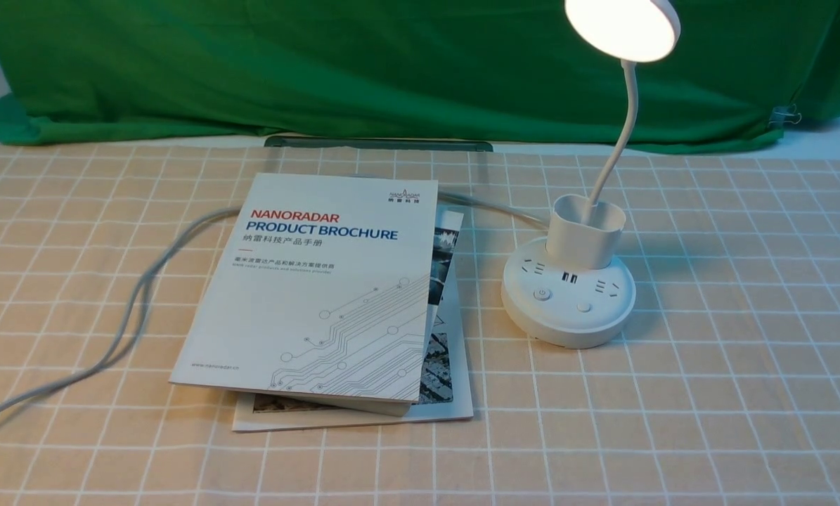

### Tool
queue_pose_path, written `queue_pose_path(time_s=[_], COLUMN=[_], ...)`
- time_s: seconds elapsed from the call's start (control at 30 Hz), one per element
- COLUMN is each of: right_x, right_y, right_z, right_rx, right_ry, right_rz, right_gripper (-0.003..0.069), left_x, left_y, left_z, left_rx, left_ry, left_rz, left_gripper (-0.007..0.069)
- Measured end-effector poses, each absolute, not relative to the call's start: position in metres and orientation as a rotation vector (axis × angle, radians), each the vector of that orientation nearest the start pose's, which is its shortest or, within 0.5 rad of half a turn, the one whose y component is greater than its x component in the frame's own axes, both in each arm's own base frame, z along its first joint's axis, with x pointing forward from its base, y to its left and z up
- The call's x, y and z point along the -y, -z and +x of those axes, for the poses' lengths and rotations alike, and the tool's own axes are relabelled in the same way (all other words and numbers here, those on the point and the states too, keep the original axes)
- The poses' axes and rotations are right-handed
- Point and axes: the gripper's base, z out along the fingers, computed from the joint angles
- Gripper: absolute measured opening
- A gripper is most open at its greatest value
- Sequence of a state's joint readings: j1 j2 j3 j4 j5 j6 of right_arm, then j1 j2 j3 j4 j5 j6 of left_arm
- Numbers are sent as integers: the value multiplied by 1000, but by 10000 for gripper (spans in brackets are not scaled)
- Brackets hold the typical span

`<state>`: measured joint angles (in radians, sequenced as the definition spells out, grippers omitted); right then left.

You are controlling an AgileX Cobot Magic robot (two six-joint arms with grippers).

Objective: Turn on the table lamp on the light coffee tablecloth with your hand.

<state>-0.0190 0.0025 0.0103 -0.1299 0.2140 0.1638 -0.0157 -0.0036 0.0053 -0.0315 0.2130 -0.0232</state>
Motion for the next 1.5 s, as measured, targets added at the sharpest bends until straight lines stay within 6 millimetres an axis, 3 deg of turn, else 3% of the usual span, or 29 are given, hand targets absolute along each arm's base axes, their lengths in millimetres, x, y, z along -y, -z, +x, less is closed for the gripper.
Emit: queue_pose_path(time_s=[1.5], right_x=[4], right_y=[-190], right_z=[56], right_rx=[-1708], right_ry=[5], right_rz=[73], right_gripper=[238], left_x=[1], left_y=[-192], left_z=[56], left_rx=[-1698], left_ry=[58], left_rz=[-28], left_gripper=[21])
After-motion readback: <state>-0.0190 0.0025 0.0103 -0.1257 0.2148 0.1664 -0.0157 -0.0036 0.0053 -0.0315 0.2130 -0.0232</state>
